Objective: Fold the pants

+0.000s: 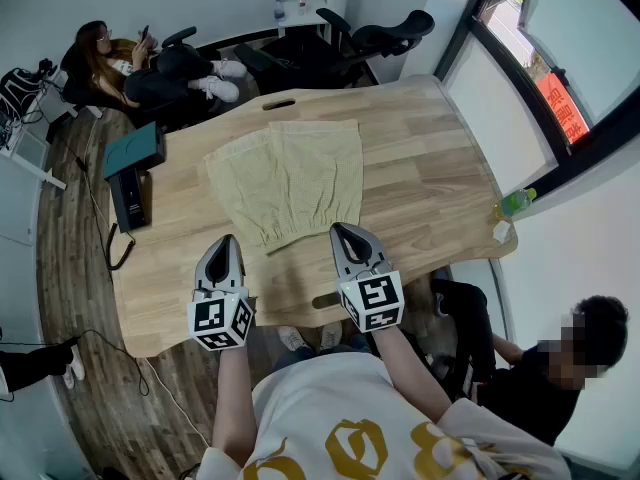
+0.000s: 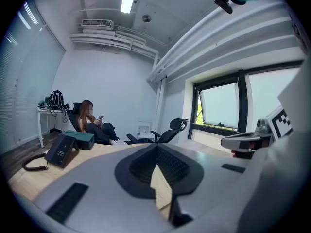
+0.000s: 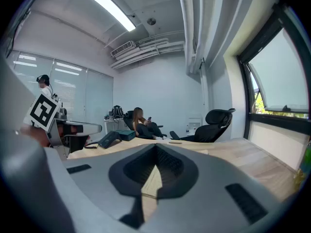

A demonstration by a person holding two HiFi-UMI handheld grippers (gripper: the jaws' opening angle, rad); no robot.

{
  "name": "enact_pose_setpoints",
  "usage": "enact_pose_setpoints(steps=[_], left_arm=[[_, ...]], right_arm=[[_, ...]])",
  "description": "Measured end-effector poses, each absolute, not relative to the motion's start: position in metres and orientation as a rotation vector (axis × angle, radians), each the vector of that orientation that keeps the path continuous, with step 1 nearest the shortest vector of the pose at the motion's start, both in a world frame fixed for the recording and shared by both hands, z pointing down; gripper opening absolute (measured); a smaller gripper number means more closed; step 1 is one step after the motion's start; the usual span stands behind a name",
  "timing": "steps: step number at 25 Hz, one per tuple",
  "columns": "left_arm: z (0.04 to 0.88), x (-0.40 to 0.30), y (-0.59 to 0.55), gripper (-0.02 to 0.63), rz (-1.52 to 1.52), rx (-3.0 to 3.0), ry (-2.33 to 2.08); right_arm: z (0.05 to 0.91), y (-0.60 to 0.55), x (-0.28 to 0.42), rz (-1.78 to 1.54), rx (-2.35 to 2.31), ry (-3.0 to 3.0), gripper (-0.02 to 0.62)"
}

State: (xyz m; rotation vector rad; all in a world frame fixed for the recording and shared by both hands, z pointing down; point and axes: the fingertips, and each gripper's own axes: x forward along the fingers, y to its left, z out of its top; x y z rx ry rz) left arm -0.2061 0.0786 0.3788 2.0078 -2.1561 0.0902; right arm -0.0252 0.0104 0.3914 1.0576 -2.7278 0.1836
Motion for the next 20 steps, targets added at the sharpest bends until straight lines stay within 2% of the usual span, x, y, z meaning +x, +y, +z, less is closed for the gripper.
enact_pose_setpoints(steps=[20], left_arm=[[0.383,-0.198,0.084,0.008,0.134,1.960,-2.192]], right_arm=[[0.408,0.013,-0.008,0.284,0.998,-2.755,0.006]])
